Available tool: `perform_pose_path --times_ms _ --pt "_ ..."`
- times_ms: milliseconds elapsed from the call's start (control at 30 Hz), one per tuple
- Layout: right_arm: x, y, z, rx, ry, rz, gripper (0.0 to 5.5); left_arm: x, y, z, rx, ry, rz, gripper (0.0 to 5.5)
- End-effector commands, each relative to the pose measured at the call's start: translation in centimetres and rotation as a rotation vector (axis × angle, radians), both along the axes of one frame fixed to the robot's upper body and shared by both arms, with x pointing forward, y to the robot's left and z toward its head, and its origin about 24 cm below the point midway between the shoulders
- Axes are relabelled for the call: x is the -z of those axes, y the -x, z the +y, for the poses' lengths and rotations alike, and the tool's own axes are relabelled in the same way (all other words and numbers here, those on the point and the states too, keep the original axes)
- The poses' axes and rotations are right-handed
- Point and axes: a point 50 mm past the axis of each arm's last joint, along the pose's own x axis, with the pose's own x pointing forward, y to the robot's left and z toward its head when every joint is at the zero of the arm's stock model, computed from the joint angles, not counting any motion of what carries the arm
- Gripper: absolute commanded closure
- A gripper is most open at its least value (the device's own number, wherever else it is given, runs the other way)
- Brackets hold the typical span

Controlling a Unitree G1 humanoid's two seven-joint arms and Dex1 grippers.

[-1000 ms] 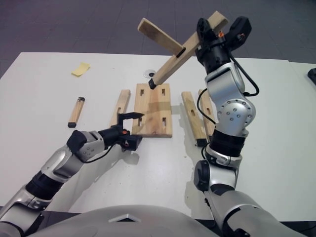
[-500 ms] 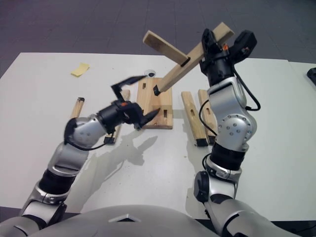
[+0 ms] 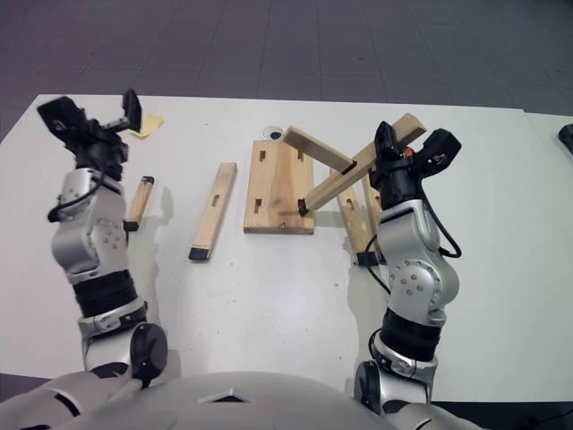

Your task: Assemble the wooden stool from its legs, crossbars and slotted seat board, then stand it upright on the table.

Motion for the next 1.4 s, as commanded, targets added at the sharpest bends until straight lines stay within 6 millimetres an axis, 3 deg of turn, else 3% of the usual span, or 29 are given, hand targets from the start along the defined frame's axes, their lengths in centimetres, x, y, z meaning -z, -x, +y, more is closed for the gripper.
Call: perform_pose_path --times_ms 33,167,400,600,867,1067,1400 --pt "1.0 -0.2 -0.2 0.031 0.032 0.02 4.48 0.3 -0.2 -0.9 -0.01 0.003 0.002 0.1" --pt "1.4 -0.4 0.7 0.029 0.114 0.008 4.48 0.5 -0.2 -1.7 0.025 -0.003 0.016 0.1" --pt "1.5 -0.4 1.6 0.028 0.149 -0.023 4.48 2.6 0.6 -4.5 0.164 -0.095 0.122 0.1" --pt "2.7 0.0 2.4 0.001 0.297 0.018 4.48 2.7 1.0 -5.1 0.172 -0.067 0.147 0.1" --pt "6.4 1.0 2.4 -0.073 0.436 0.187 4.48 1.0 0.7 -4.3 0.135 -0.03 0.119 0.1" --pt "9.1 1.8 2.5 -0.152 0.501 0.341 4.47 1.4 1.0 -4.5 0.163 -0.085 0.155 0.1" --pt "14.5 5.2 1.2 -0.234 0.436 0.659 4.47 1.7 1.3 -4.7 0.179 -0.103 0.197 0.1"
